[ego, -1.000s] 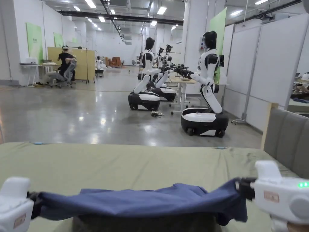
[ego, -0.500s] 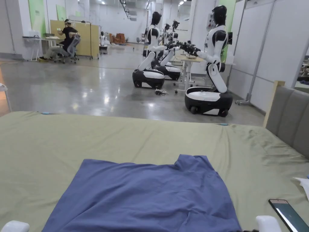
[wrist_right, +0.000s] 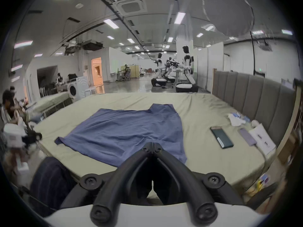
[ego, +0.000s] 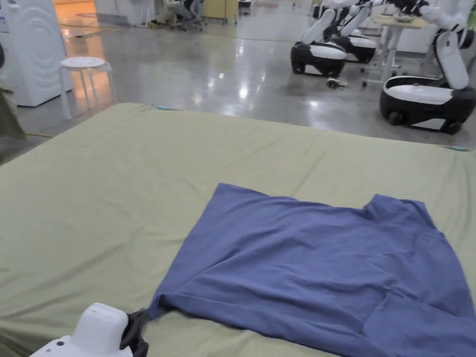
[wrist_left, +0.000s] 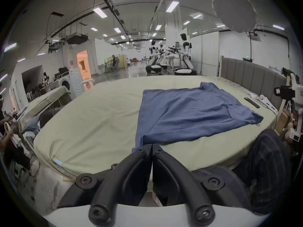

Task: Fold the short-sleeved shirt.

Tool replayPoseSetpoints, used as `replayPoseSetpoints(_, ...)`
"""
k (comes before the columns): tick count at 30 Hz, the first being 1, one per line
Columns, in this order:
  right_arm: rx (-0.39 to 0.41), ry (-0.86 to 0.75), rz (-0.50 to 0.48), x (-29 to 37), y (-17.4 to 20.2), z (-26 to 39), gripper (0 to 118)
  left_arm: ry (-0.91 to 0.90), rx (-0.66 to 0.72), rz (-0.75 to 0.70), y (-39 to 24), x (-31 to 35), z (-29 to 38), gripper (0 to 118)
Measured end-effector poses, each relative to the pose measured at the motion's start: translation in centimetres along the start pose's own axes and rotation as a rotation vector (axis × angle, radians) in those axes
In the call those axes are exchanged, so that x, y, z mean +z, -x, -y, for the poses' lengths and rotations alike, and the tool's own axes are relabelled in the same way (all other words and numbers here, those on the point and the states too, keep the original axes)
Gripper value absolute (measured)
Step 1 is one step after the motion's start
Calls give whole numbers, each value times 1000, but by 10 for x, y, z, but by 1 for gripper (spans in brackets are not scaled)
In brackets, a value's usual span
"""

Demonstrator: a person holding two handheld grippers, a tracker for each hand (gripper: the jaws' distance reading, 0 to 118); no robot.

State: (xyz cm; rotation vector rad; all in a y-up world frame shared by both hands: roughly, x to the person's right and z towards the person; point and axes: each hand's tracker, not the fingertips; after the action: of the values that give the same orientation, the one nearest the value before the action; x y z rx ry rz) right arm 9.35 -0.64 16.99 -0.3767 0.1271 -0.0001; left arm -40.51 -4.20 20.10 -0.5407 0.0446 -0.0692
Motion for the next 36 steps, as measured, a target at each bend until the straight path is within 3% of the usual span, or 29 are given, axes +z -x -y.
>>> replayPoseSetpoints(1, -57, 8, -62, -1, 3, -4, 0, 27, 13, 69, 3, -7, 0, 4)
replayPoseSetpoints(4, -109, -5, -33, -12, 5, -1, 0, 40, 2, 48, 9, -33, 0, 8)
replayPoseSetpoints(7, -114, 19, -16, -25, 4, 0, 0, 83, -25, 35, 16, -60, -10, 90)
replayPoseSetpoints(8, -118, 28, -15, -30, 4, 2, 0, 109, -24, 45, 19, -71, -11, 106)
replayPoseSetpoints(13, -103, 79, 32, -37, -4, -3, 0, 169, -60, 28, 24, -118, -16, 106)
replayPoseSetpoints(16, -102, 112, 54, -49, -8, -1, 0, 227, -60, 99, 28, -137, -19, 104)
replayPoseSetpoints(17, -107, 123, 61, -49, -18, -1, 0, 245, -56, 129, 28, -140, -20, 87)
replayPoseSetpoints(19, -112, 152, 81, -57, -22, 1, 0, 263, -40, 137, 20, -142, -25, 7)
replayPoseSetpoints(23, -92, 261, 122, -75, -38, 14, 0, 237, -23, 121, 21, -136, -31, 5)
replayPoseSetpoints(25, -33, 303, 133, -84, -39, 25, 1, 218, -1, 132, 24, -131, -37, 5)
replayPoseSetpoints(26, -3, 330, 143, -89, -40, 30, 22, 214, 5, 132, 25, -130, -39, 5)
replayPoseSetpoints(27, 14, 358, 129, -96, -41, 37, 59, 216, 15, 142, 29, -132, -36, 5)
replayPoseSetpoints(28, 17, 380, 103, -102, -43, 44, 104, 216, 23, 139, 30, -132, -37, 5)
replayPoseSetpoints(29, 4, 366, 100, -105, -45, 52, 117, 208, 26, 141, 31, -131, -37, 5)
replayPoseSetpoints(30, -10, 291, 69, -100, -44, 52, 114, 203, 37, 143, 34, -132, -37, 5)
replayPoseSetpoints(34, -38, 376, 67, -106, -35, 47, 111, 212, 55, 144, 37, -139, -34, 5)
replayPoseSetpoints(35, -56, 392, 47, -107, -35, 46, 95, 214, 51, 145, 37, -140, -33, 5)
replayPoseSetpoints(36, -54, 416, 36, -109, -34, 45, 63, 204, 53, 156, 37, -139, -31, 5)
